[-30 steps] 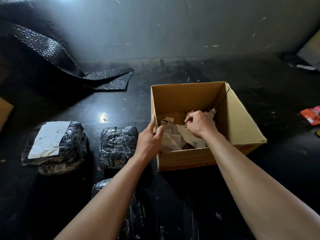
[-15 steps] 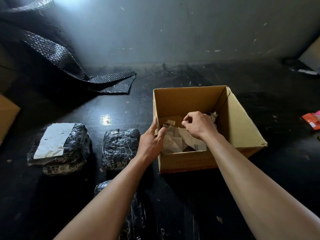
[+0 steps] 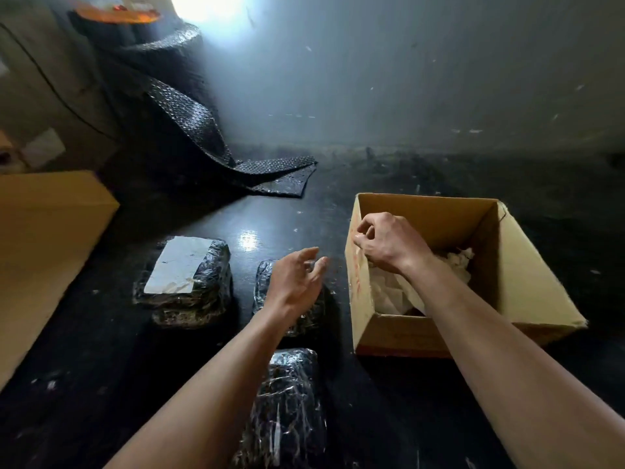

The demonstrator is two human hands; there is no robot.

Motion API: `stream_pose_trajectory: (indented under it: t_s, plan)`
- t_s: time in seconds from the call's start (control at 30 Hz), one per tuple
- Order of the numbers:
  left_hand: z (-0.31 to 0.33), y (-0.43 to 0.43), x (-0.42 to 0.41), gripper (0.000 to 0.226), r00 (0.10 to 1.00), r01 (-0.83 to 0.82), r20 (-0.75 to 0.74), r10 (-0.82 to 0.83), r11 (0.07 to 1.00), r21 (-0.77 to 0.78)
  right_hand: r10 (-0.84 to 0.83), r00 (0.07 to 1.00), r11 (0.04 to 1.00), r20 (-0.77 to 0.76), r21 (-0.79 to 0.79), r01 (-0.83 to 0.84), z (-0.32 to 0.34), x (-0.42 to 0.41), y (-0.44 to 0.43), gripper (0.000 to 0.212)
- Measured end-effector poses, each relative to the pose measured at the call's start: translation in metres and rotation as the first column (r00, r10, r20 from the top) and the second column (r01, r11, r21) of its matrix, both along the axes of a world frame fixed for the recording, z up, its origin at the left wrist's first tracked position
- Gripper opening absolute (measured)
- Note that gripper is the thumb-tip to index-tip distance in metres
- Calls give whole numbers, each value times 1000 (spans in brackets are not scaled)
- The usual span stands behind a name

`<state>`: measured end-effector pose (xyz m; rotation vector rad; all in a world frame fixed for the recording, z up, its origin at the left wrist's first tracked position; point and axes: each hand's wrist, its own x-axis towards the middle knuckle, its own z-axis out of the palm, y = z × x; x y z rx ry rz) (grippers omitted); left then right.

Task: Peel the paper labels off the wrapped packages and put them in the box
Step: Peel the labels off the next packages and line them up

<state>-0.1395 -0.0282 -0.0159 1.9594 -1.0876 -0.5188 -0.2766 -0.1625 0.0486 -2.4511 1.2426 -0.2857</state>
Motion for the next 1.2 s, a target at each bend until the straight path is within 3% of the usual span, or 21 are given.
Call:
stream_pose_trajectory:
  t_s: [0.17, 0.33, 0.53, 0.67, 0.77, 0.93, 1.03, 1.2]
  plan:
    - [6, 53, 76, 42, 988, -121, 96, 121, 993, -5, 92, 996, 996, -16, 22, -92, 3, 76, 38, 26]
    - [-2, 104, 158, 39, 957, -255, 154, 245, 965, 54, 129, 990, 982, -52, 143, -121, -23, 152, 83, 33]
    - [-29, 136, 239, 42, 940, -334, 129, 314, 924, 183, 143, 983, 964, -116, 240, -112, -67, 223, 121, 41]
    - [-44, 137, 278, 46, 946, -324, 86, 312, 910, 260, 137, 983, 962, -118, 251, -104, -87, 256, 135, 44]
    - [-51, 134, 299, 51, 958, -283, 41, 284, 915, 286, 128, 984, 963, -122, 251, -94, -96, 273, 137, 29]
    - [-53, 125, 320, 59, 985, -126, -65, 158, 930, 345, 26, 993, 979, -114, 203, -2, -101, 287, 136, 33]
    - [-51, 119, 334, 66, 989, -40, -119, 89, 930, 366, 12, 995, 989, -99, 148, 3, -101, 296, 131, 23]
    - [-49, 105, 349, 75, 972, 78, -234, 15, 921, 381, 125, 986, 982, -106, 156, -108, -98, 326, 122, 31]
